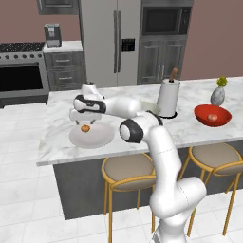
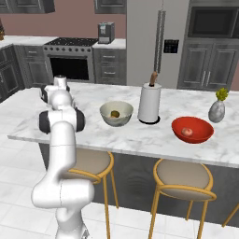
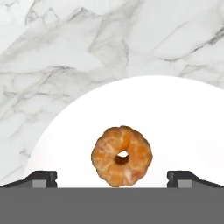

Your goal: Take the fruits from the plate on the dining counter and place two fruits in each bowl.

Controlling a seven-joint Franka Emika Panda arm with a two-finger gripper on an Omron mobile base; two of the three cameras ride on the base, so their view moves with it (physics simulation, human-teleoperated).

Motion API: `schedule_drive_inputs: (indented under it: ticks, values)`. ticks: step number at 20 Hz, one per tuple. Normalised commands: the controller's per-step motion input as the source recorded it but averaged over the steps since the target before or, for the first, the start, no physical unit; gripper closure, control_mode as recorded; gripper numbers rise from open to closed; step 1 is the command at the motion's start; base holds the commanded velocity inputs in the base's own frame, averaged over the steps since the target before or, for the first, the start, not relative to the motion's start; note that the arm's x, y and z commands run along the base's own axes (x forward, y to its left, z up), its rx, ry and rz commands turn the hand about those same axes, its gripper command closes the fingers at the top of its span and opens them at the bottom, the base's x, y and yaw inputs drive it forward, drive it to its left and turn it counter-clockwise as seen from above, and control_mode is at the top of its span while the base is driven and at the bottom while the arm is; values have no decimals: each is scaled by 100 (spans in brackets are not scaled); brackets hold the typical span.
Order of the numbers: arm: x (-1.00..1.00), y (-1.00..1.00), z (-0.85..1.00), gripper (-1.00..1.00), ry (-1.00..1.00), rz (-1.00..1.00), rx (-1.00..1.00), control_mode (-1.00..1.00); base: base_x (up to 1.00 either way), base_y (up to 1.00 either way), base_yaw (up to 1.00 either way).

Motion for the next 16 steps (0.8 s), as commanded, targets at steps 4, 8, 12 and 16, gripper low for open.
schedule_drive_inputs:
  ticks: [4, 8, 12, 16]
  values:
    - [13, 8, -9, -100, 4, -4, 0, -100, 0, 0, 0]
    - [7, 1, -9, -100, 3, -2, 0, -100, 0, 0, 0]
    - [-2, 0, -1, -100, 0, -2, 0, -100, 0, 0, 0]
    - [-10, 0, -7, -100, 0, 0, 0, -100, 0, 0, 0]
